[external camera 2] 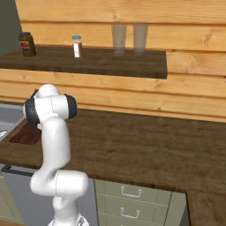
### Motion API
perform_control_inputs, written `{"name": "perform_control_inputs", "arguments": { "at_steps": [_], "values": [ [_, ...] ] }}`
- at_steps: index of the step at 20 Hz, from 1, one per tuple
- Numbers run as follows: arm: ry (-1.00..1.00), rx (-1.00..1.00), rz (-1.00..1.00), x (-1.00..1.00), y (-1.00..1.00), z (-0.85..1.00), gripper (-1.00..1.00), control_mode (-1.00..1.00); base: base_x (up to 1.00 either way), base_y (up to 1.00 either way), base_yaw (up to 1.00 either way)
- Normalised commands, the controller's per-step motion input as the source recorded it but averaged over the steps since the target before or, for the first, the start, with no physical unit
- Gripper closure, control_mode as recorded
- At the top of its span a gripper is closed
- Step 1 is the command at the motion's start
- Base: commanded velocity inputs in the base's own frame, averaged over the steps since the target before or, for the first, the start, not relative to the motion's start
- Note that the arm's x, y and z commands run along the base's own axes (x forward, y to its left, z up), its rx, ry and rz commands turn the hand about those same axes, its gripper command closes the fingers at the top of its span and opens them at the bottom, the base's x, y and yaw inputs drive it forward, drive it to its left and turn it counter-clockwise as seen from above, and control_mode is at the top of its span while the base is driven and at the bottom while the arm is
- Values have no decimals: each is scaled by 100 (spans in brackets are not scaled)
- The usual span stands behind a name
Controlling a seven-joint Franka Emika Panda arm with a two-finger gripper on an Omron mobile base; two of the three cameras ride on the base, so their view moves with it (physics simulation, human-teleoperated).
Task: Pick up the sponge from the counter and clean the cutting board by briefly scrubbing or pressing down on the cutting board. Once finished, release the sponge.
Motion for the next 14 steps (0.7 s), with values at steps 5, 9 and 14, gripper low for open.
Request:
{"name": "perform_control_inputs", "arguments": {
  "at_steps": [5,9,14],
  "values": [
    [0,15,0,55,43,-56,100,-100,0,0,0],
    [0,9,0,44,51,-61,100,-100,0,0,0],
    [-7,6,-1,23,51,-98,100,-100,0,0,0]
  ]
}}
